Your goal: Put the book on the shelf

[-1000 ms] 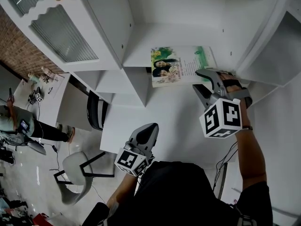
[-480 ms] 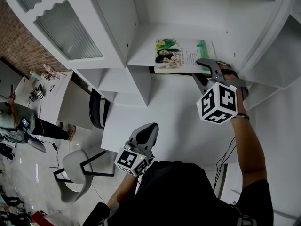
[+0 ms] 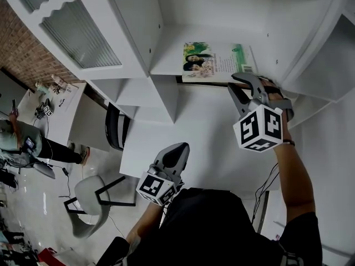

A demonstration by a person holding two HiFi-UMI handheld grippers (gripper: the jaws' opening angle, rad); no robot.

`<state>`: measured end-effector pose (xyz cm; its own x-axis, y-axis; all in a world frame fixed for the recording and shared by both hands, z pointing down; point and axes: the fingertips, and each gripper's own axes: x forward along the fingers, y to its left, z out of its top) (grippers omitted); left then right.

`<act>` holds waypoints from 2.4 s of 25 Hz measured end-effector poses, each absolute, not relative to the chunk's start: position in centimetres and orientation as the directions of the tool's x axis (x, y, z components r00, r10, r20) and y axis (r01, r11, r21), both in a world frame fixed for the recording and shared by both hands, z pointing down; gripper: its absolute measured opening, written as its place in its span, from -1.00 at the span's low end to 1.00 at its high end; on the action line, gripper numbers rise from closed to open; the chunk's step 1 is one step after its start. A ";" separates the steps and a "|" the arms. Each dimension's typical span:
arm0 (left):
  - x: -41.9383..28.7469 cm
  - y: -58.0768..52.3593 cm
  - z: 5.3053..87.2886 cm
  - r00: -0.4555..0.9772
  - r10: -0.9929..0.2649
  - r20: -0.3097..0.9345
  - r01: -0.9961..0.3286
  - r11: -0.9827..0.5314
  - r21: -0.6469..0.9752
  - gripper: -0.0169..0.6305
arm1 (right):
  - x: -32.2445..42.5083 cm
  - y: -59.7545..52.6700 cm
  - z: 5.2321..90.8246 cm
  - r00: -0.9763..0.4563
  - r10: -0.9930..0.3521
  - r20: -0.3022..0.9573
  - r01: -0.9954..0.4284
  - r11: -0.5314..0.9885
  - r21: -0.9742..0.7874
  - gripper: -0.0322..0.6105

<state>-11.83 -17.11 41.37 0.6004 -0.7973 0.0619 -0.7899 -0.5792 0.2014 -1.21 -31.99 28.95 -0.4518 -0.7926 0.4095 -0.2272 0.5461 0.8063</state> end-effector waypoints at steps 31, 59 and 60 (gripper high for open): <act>-10.1 -16.9 40.7 0.622 -0.780 0.061 -0.775 -0.604 0.184 -0.89 | 0.1 -25.8 34.0 -0.549 -0.736 0.396 -0.434 0.655 0.618 -0.79; -8.3 -15.7 39.8 0.698 -0.716 0.005 -0.706 -0.686 0.174 -0.89 | -1.5 -17.6 34.8 -0.660 -0.737 0.147 -0.685 0.670 0.285 -0.81; -8.3 -15.7 39.7 0.698 -0.716 0.001 -0.705 -0.688 0.171 -0.89 | -1.6 -17.3 34.5 -0.657 -0.743 0.128 -0.695 0.663 0.279 -0.81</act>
<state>-8.34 -15.65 39.68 0.6985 -0.7156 0.0011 -0.7053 -0.6881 0.1707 -1.61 -17.35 34.50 -0.6571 -0.7428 0.1284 -0.6949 0.6629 0.2788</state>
